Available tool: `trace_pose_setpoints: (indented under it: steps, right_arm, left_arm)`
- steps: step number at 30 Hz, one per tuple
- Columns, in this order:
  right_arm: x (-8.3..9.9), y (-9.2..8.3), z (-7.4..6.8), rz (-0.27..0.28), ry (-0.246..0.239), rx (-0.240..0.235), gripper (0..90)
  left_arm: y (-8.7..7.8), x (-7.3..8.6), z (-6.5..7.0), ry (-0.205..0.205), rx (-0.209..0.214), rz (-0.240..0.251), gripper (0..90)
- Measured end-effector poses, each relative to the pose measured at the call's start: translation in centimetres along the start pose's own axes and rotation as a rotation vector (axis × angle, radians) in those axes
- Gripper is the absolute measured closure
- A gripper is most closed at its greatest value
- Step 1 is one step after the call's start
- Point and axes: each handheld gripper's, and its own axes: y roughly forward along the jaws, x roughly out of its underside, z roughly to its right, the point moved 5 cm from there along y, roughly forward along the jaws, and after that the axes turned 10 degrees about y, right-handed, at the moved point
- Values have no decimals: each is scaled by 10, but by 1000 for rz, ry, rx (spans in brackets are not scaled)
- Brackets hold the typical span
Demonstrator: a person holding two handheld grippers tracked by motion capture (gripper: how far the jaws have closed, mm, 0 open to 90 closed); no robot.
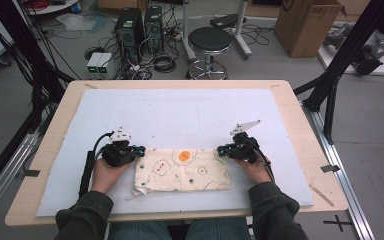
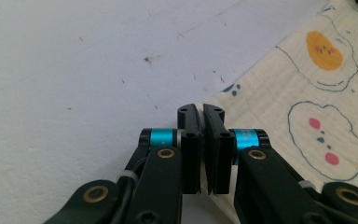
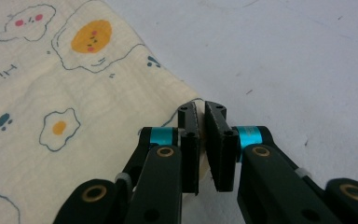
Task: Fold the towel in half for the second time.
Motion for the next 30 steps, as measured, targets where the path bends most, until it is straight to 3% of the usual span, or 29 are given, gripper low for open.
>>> trace_pose_setpoints:
  steps: [8,17,26,30]
  right_arm:
    - [-12,-3,4,-3,-1,0,847]
    - [-36,0,11,9,16,7,849]
    - [-57,7,24,38,70,26,850]
    - [-55,11,29,31,106,16,850]
  left_arm:
    - [-6,-11,-8,-17,-28,45,858]
    - [-4,-20,-26,-41,-59,44,858]
    - [-3,-31,-44,-73,-68,81,858]
    - [1,-28,-44,-55,-65,53,858]
